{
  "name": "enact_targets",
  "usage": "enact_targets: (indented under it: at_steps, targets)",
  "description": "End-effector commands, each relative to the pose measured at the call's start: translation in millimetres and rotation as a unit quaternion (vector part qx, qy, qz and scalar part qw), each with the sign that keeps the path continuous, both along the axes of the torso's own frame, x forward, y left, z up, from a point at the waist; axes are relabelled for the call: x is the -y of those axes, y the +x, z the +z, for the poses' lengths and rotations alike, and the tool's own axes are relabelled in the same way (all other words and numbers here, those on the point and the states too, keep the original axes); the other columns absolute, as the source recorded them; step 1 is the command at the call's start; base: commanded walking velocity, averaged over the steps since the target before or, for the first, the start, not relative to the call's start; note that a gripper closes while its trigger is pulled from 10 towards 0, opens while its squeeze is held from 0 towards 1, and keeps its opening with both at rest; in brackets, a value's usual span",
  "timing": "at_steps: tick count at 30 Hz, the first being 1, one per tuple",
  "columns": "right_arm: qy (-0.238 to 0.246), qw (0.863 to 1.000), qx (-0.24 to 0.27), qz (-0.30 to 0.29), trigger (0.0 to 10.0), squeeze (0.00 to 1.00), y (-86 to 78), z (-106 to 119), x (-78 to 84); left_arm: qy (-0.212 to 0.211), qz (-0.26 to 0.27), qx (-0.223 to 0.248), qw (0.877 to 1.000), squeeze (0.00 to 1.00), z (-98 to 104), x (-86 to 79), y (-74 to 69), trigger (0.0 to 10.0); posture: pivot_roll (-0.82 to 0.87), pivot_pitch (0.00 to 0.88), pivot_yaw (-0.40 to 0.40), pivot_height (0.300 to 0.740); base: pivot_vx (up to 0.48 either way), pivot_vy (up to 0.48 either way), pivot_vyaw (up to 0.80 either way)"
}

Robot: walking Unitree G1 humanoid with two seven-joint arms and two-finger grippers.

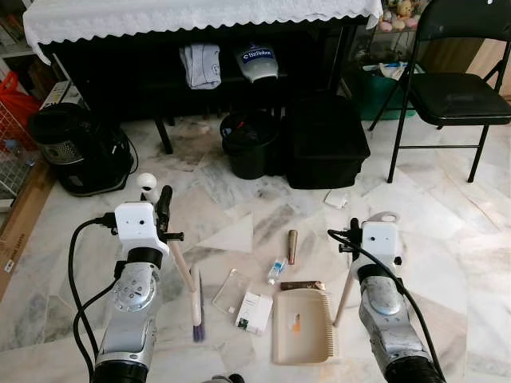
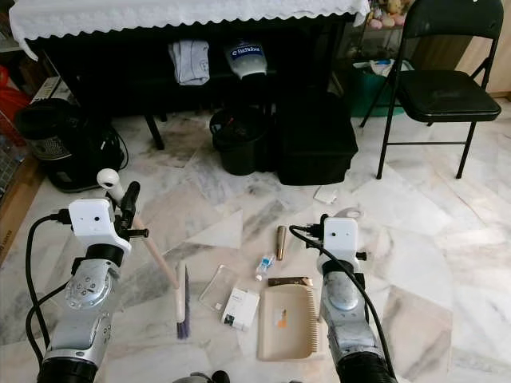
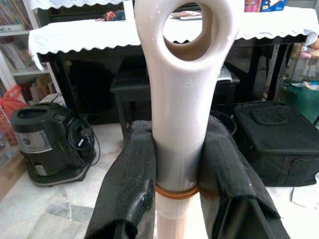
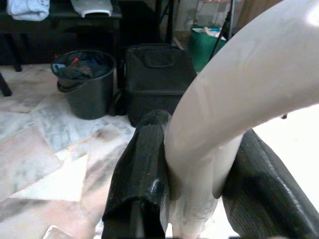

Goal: Sweep floor

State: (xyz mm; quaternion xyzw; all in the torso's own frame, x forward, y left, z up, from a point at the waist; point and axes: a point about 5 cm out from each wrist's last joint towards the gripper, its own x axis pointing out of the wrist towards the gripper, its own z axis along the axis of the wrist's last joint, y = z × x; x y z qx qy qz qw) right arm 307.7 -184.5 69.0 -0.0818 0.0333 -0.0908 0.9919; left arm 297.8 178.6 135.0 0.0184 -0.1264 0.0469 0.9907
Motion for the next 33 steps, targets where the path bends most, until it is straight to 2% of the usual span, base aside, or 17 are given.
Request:
enact_targets:
  at_steps: [1, 10, 15, 18, 25, 33]
  targets:
    - [-0.003, 1.000, 0.004, -0.001, 10.0, 0.00, -0.9, -1, -0.2, 0.007, 0.011, 0.015, 1.000, 0.00, 6, -5.5, -2.1, 10.0, 0.07, 0.149, 0.039, 0.740, 0.000, 0.000, 0.00]
    - [0.000, 1.000, 0.003, 0.007, 10.0, 0.00, -1.8, -3, -6.2, 0.017, 0.016, 0.012, 1.000, 0.00, 6, -16.0, -4.2, 10.0, 0.08, 0.153, 0.043, 0.740, 0.000, 0.000, 0.00]
    - [0.000, 1.000, 0.002, 0.007, 10.0, 0.00, -2.7, -5, -6.1, 0.019, -0.017, 0.001, 1.000, 0.00, 8, -18.6, -5.2, 10.0, 0.08, 0.156, 0.045, 0.740, 0.000, 0.000, 0.00]
    - [-0.002, 1.000, 0.000, 0.008, 10.0, 0.00, -3.4, -6, -6.2, 0.021, -0.016, -0.002, 1.000, 0.00, 6, -21.7, -6.1, 10.0, 0.08, 0.156, 0.044, 0.740, 0.000, 0.000, 0.00]
    - [-0.018, 1.000, 0.010, 0.023, 10.0, 0.00, -2.5, -4, -8.4, 0.016, -0.024, -0.007, 1.000, 0.00, 4, -17.9, -6.6, 10.0, 0.08, 0.158, 0.043, 0.740, 0.000, 0.000, 0.00]
    - [-0.026, 0.999, 0.019, 0.037, 10.0, 0.00, -2.8, -4, -12.0, 0.010, -0.028, -0.011, 0.999, 0.00, 2, -21.1, -8.9, 10.0, 0.08, 0.158, 0.043, 0.740, 0.000, 0.000, 0.00]
